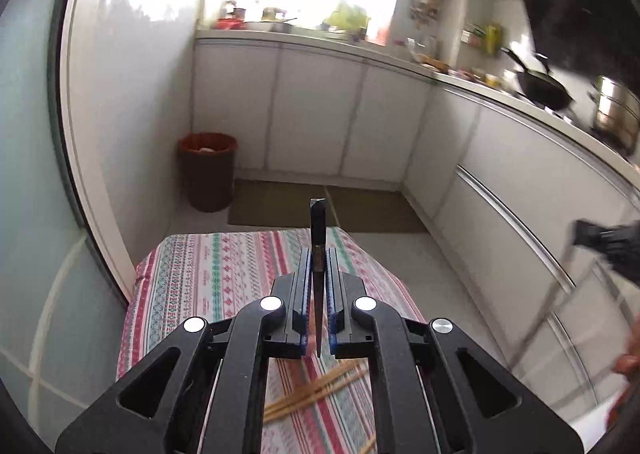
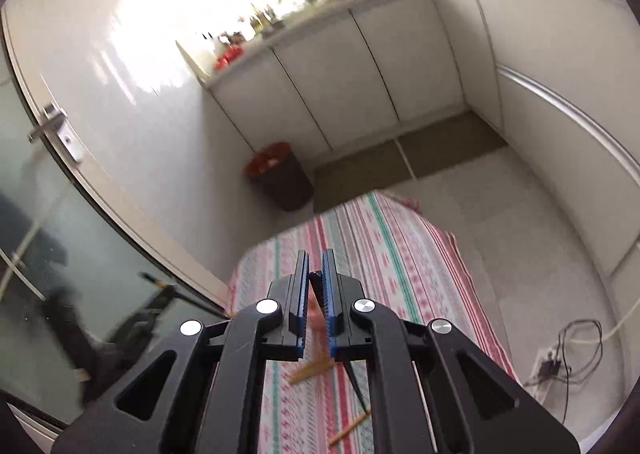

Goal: Organize utensils
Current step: 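Carry both held chopsticks over the pink basket and open both tools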

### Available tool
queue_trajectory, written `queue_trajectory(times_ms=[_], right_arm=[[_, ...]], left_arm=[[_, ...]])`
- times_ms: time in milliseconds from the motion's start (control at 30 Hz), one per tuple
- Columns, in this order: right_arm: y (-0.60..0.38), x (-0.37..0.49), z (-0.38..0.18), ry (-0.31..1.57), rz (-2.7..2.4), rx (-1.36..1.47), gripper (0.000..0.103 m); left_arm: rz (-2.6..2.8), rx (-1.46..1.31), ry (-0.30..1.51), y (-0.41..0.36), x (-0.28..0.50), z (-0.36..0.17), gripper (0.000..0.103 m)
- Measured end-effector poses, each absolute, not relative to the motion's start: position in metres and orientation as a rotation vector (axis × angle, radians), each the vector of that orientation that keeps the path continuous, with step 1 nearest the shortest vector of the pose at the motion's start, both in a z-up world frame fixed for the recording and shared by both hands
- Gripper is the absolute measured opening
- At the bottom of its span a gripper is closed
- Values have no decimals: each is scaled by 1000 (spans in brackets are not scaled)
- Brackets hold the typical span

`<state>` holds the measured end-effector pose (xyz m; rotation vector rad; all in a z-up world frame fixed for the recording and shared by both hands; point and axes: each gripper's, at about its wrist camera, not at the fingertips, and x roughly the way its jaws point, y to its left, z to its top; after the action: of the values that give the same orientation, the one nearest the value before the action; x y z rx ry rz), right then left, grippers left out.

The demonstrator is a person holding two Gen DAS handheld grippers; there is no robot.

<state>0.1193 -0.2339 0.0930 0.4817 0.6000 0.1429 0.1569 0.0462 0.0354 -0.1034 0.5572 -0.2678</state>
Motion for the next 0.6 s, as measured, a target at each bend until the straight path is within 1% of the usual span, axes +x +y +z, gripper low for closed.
queue_trajectory(times_ms=[100, 133, 200, 300, 333, 400, 467, 533, 567, 600], right_arm=[[-227, 132, 114, 573, 171, 461, 7], [-224, 136, 118, 568, 178, 457, 7], [-216, 147, 128, 547, 194, 445, 2], [-202, 168, 136, 540, 214, 436, 2], [-198, 175, 137, 544, 219, 434, 2], [-187, 191, 134, 565, 237, 437, 2], [-182, 196, 128, 577, 251, 440, 2], [-182, 203, 117, 584, 237, 439, 2], [-183, 204, 110, 594, 227, 442, 2], [-189, 212, 95, 635, 203, 455, 2]], left_arm=[[-203, -123, 567, 39, 195, 22, 6], [-202, -118, 579, 42, 194, 17, 6], [-187, -116, 589, 38, 209, 7, 6], [-172, -107, 628, 30, 229, -15, 7], [-169, -95, 648, 28, 233, -21, 8], [-166, -99, 681, 30, 235, -32, 15], [-159, -139, 646, 42, 227, -30, 19], [-148, -139, 609, 53, 220, -14, 20], [-150, -162, 584, 61, 214, -5, 23], [-157, -190, 556, 71, 206, 7, 24]])
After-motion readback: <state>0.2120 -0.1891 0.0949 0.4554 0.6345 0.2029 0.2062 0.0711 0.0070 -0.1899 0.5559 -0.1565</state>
